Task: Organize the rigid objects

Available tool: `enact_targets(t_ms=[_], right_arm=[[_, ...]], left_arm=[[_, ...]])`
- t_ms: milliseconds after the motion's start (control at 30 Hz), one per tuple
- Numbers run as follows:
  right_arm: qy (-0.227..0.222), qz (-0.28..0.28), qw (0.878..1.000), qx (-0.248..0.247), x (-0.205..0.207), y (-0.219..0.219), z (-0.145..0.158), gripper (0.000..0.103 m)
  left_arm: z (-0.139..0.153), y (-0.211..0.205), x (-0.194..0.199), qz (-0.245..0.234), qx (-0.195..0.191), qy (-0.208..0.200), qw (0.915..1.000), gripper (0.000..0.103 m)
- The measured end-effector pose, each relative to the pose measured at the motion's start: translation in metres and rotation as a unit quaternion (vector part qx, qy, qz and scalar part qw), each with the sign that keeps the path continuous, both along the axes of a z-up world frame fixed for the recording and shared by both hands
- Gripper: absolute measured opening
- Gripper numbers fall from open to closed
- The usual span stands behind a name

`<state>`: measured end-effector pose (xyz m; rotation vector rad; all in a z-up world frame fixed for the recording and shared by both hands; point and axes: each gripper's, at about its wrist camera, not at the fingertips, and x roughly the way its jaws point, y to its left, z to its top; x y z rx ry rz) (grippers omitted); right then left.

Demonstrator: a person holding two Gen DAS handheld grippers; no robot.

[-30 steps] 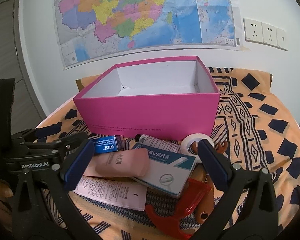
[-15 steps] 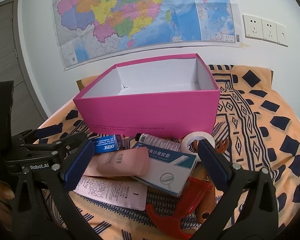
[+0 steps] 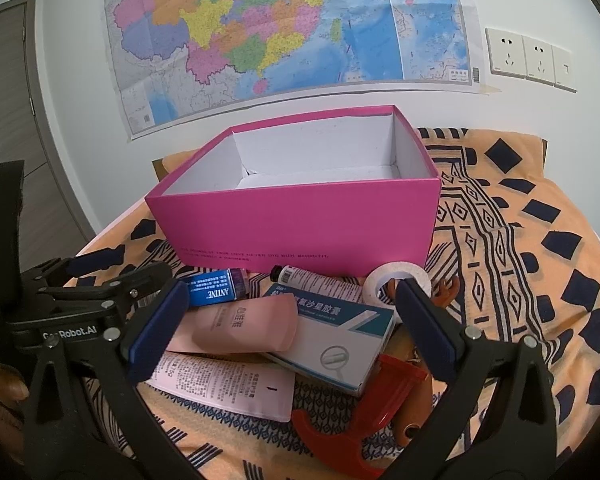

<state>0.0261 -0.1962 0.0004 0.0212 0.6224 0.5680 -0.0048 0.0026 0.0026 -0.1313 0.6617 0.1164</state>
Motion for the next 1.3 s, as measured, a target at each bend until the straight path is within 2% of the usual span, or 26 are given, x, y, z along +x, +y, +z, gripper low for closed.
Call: enact_targets(t_ms=[1300], right_arm=[[0.013, 0.015, 1.0, 0.01, 0.0061, 0.0037, -0.0028, 0.103]], left_arm=[[0.0013, -0.0008, 0.0021, 0.001, 0.004, 0.001, 1.0, 0.103]])
